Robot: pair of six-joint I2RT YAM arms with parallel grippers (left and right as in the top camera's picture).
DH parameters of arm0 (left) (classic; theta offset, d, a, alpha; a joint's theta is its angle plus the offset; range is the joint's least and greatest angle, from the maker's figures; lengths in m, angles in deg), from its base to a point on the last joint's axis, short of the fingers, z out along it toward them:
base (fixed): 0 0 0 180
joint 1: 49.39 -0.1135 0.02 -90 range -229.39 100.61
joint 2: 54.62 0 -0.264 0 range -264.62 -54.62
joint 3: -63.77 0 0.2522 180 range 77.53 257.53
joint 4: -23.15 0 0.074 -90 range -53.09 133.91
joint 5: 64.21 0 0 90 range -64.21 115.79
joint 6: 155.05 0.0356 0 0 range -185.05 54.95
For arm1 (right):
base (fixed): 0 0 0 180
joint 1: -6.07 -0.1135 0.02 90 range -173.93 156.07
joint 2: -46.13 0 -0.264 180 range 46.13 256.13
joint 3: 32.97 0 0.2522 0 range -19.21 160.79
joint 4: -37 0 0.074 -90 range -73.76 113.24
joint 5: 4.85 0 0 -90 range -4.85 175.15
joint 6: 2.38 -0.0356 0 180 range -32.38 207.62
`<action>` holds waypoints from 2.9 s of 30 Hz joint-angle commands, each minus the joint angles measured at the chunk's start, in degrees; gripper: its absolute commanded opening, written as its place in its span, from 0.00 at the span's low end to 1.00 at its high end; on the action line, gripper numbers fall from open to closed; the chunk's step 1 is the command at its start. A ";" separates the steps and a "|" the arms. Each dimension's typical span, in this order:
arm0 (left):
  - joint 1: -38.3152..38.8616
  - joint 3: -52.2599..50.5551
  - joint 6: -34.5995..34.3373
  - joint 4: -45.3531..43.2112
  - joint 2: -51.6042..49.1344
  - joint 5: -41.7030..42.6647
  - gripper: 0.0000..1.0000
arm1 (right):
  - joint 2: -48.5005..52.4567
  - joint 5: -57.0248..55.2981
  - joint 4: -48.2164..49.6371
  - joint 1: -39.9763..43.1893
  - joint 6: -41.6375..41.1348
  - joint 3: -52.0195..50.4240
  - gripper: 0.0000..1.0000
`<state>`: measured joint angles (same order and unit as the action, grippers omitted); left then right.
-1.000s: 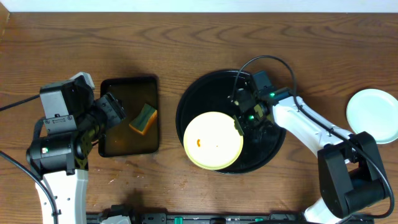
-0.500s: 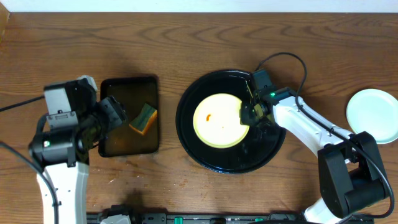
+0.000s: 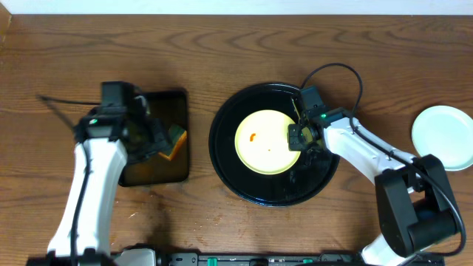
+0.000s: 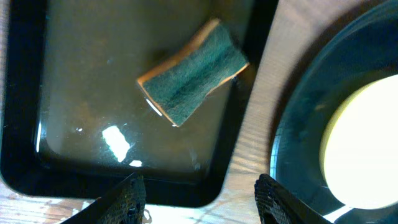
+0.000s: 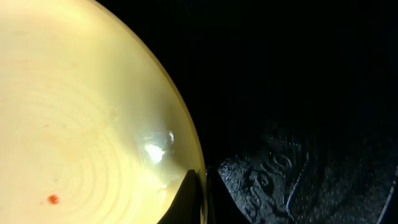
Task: Clean dirty plates on tray and stack at the side
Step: 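Grasp the sponge in the water tray with left gripper, then wipe the sponge across the yellow plate with left gripper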
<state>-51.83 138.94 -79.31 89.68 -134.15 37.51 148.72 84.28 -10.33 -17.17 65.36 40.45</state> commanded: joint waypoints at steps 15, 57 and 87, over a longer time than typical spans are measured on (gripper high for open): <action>2.91 -0.17 6.54 -14.10 -22.73 -11.02 0.35 | 2.03 -1.03 1.66 -0.09 9.29 -0.79 0.01; 4.76 -10.56 6.73 -18.21 -16.81 -5.55 0.20 | 2.03 2.86 2.34 -0.09 14.19 -0.79 0.19; 14.67 3.45 -9.92 -12.22 -1.46 7.32 0.07 | 2.08 0.87 0.96 -0.09 -2.75 -0.87 0.01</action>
<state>-42.59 141.47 -83.59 80.20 -134.32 41.40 149.83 86.86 -8.10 -17.13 66.12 40.38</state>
